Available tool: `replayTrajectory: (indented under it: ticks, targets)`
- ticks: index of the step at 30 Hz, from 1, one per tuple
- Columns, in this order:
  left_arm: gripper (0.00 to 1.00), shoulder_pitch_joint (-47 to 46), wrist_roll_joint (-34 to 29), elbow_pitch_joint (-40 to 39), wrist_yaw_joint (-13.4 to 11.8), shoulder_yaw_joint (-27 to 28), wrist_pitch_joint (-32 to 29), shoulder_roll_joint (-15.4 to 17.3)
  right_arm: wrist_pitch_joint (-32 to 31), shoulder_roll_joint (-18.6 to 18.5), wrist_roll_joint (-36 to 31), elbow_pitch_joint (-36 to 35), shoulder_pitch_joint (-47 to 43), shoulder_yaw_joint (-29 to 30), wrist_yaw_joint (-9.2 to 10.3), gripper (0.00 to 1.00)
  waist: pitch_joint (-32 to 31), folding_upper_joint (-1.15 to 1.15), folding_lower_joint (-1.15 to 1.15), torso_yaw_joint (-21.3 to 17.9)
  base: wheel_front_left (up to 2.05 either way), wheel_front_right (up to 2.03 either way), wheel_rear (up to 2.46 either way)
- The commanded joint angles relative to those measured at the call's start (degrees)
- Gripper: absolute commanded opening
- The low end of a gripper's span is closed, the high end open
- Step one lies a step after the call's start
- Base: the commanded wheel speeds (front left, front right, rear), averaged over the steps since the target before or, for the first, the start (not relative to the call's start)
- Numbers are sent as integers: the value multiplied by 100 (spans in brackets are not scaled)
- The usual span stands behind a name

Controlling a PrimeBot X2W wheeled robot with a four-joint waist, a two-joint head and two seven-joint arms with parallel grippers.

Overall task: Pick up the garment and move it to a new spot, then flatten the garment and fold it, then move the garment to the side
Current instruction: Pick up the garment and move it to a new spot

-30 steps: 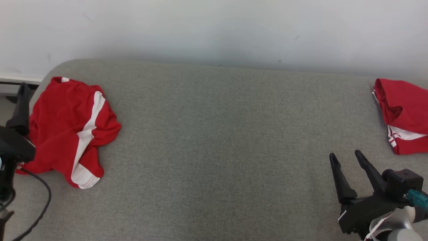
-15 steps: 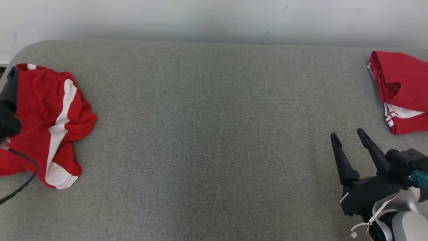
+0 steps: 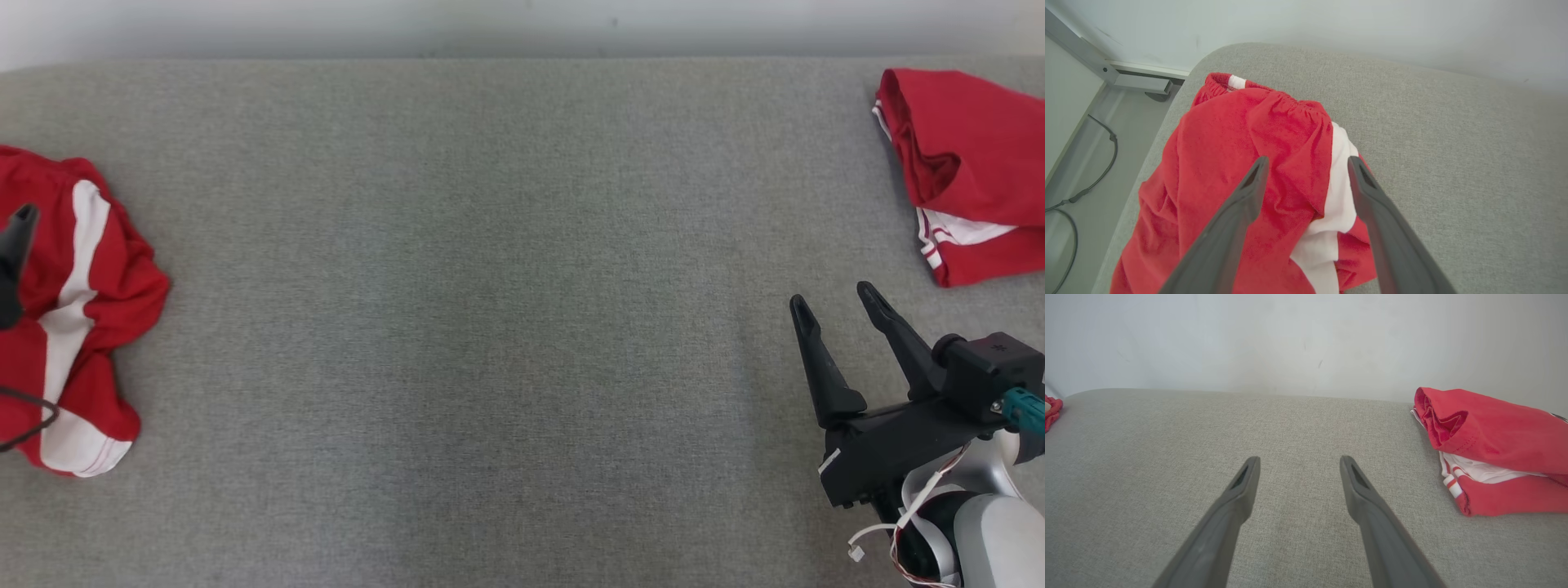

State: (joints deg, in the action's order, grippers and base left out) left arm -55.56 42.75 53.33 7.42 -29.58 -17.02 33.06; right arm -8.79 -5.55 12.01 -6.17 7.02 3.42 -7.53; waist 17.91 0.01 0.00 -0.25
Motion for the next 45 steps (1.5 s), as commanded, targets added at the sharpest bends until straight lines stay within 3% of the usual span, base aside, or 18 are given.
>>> replayTrajectory:
  ticks: [1,11,17,18,19,21,33,45]
  targets:
    - [100,-98,45,53,2,-34,-48,77,-9,-16,9,-25,57,3,5,100,79,-1,0,-67,0,0,0]
    - [100,-142,533,664,2,-446,-1040,25,-28,-20,47,-36,158,-63,5,100,212,-1,0,-184,0,0,0]
    - [100,-191,655,865,2,-620,-1281,-36,-49,-50,43,-48,174,-43,5,100,284,-1,0,-202,0,0,0]
    - [95,-207,664,887,2,-646,-1301,-40,-62,-53,35,-61,180,-42,5,100,290,-1,0,-203,0,0,0]
    - [47,-216,662,909,2,-680,-1309,-38,-72,-51,24,-70,188,-48,5,100,294,-1,0,-203,0,0,0]
    - [0,-209,650,872,2,-769,-1277,-57,-91,-45,5,-85,196,-53,5,100,295,-1,0,-201,0,0,0]
    - [0,-240,797,261,3,-1146,-325,61,-20,4,-6,47,84,-53,5,100,131,-1,0,-105,0,0,0]
    - [0,-461,1102,-1011,3,-2013,550,247,128,44,116,320,83,-139,5,100,-345,-1,0,-46,0,0,0]
